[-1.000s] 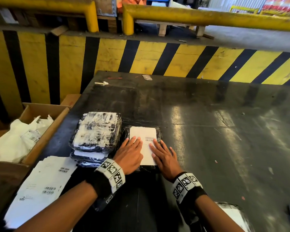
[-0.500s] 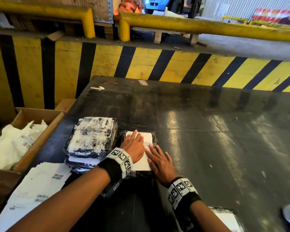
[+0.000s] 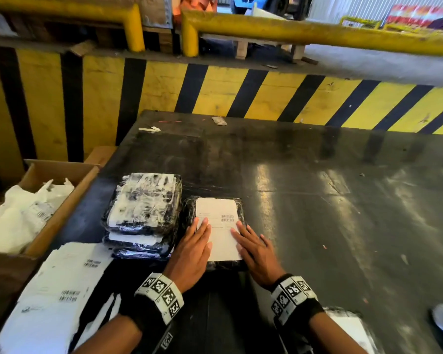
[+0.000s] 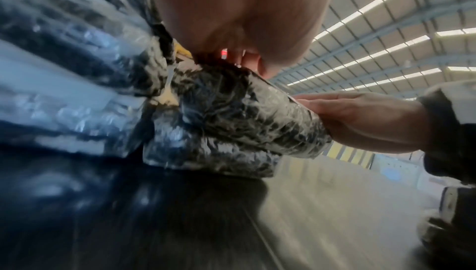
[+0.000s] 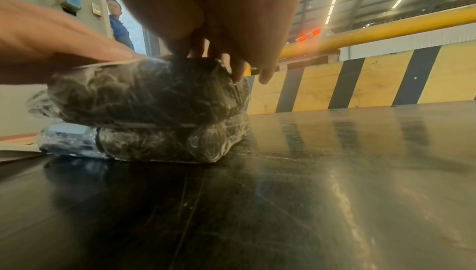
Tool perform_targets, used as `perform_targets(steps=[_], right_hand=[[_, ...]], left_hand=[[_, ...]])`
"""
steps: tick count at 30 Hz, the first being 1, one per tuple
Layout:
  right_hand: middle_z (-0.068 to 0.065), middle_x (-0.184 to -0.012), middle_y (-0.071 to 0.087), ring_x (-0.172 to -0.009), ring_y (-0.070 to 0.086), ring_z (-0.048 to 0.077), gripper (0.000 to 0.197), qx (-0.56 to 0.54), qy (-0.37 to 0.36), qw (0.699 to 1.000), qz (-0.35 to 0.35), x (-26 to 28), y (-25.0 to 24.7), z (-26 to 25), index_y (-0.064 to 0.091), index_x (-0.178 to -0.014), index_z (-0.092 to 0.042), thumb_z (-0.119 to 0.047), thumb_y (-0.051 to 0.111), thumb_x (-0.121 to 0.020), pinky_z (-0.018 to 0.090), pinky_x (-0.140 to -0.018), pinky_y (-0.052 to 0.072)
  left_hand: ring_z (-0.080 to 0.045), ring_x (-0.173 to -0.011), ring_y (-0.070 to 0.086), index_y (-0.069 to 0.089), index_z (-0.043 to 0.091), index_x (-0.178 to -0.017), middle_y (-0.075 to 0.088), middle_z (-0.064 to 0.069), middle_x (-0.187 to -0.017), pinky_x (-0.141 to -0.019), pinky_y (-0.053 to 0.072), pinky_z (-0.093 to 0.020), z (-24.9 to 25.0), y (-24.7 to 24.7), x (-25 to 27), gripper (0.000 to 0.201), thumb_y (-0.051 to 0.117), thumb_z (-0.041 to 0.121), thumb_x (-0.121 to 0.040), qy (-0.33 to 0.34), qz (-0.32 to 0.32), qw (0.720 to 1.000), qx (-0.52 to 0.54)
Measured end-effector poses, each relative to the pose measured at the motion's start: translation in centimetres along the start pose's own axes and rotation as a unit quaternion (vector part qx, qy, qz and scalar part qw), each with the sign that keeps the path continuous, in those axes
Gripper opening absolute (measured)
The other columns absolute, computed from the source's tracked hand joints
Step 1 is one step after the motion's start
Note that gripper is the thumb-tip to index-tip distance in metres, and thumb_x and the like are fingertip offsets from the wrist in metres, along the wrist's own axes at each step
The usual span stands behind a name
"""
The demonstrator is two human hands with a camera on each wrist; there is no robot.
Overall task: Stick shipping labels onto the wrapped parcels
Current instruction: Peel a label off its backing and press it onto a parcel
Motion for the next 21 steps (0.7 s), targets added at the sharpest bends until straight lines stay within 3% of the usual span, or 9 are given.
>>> perform_targets(steps=[2,4,7,9,11,14,16,21], right_hand=[[-0.018,-0.15,0.004,-0.142,0.003,0.005,0.08,-0.01,-0.013,1.0,0.014,0.4,0.0,-0.2,0.024,-0.144,-0.034,-0.075,0.003,-0.079,0.037,-0.116,0.01],[-0.01,-0.153,0.009,-0.143,0.012,0.01,0.08,-0.043,-0.016,0.998,0.047,0.2,-0.3,-0.2,0.028,-0.144,-0.027,-0.075,0.011,-0.082,0.034,-0.117,0.016],[-0.007,-0.154,0.014,-0.14,0.015,0.005,0.073,-0.156,0.065,0.982,0.08,-0.5,-0.3,1.0,0.02,-0.147,-0.024,-0.057,0.045,-0.088,0.024,-0.113,0.015],[-0.011,-0.144,0.031,-0.134,0.03,0.004,0.073,-0.244,0.116,0.96,0.072,-0.7,0.3,1.2,0.014,-0.148,-0.026,-0.041,0.055,-0.09,0.02,-0.107,0.023],[-0.015,-0.131,0.041,-0.121,0.044,0.004,0.072,-0.302,0.14,0.94,0.07,-0.7,0.9,1.3,0.012,-0.148,-0.029,-0.034,0.056,-0.09,0.02,-0.1,0.034],[-0.015,-0.129,0.045,-0.119,0.051,0.007,0.071,-0.349,0.146,0.922,0.08,-0.4,1.5,1.6,0.012,-0.148,-0.032,-0.032,0.055,-0.092,0.021,-0.098,0.044],[-0.015,-0.13,0.046,-0.119,0.052,0.006,0.07,-0.374,0.145,0.913,0.072,-0.3,1.8,1.5,0.011,-0.148,-0.032,-0.028,0.054,-0.092,0.015,-0.095,0.046],[-0.01,-0.135,0.045,-0.12,0.051,0.006,0.07,-0.4,0.151,0.9,0.083,0.0,1.7,1.1,0.011,-0.147,-0.029,-0.022,0.054,-0.093,0.027,-0.101,0.044]], left_hand=[[0.0,-0.14,-0.018,0.003,0.014,-0.147,-0.01,0.008,-0.153,-0.11,-0.014,-0.011,-0.4,0.3,0.6,0.088,-0.014,0.068,-0.079,-0.011,0.012,1.0,0.027],[0.0,-0.14,-0.021,-0.008,0.018,-0.144,-0.019,0.006,-0.152,-0.11,-0.014,-0.012,-1.1,0.4,1.0,0.086,-0.009,0.073,-0.078,-0.039,0.03,0.997,0.057],[-0.005,-0.138,-0.027,-0.016,0.02,-0.143,-0.03,0.004,-0.149,-0.114,-0.013,-0.023,-2.5,0.6,1.2,0.09,0.004,0.077,-0.076,-0.12,0.063,0.985,0.104],[-0.007,-0.139,-0.026,-0.012,0.019,-0.147,-0.028,0.002,-0.151,-0.114,-0.012,-0.026,-3.0,0.8,1.3,0.096,0.008,0.078,-0.074,-0.151,0.082,0.977,0.125],[-0.007,-0.141,-0.022,-0.008,0.017,-0.148,-0.023,0.002,-0.154,-0.114,-0.01,-0.026,-3.2,1.1,1.4,0.095,0.015,0.075,-0.076,-0.158,0.096,0.971,0.15],[-0.007,-0.143,-0.014,0.0,0.015,-0.149,-0.015,0.002,-0.156,-0.116,-0.005,-0.025,-3.4,1.2,1.7,0.089,0.022,0.066,-0.08,-0.163,0.133,0.961,0.181],[-0.008,-0.144,-0.007,0.003,0.017,-0.149,-0.009,0.003,-0.157,-0.116,0.0,-0.025,-3.6,1.3,1.9,0.088,0.026,0.066,-0.08,-0.179,0.153,0.952,0.198],[-0.008,-0.144,0.003,0.009,0.017,-0.149,0.0,0.006,-0.157,-0.118,0.01,-0.031,-3.8,1.2,2.0,0.084,0.038,0.061,-0.083,-0.194,0.165,0.936,0.243]])
Point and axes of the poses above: each hand's wrist, its own x-axis away from the middle knuckle, its own y-axis out of the palm, z = x × y, the point moved 9 cm from there along -x, towards the middle knuckle
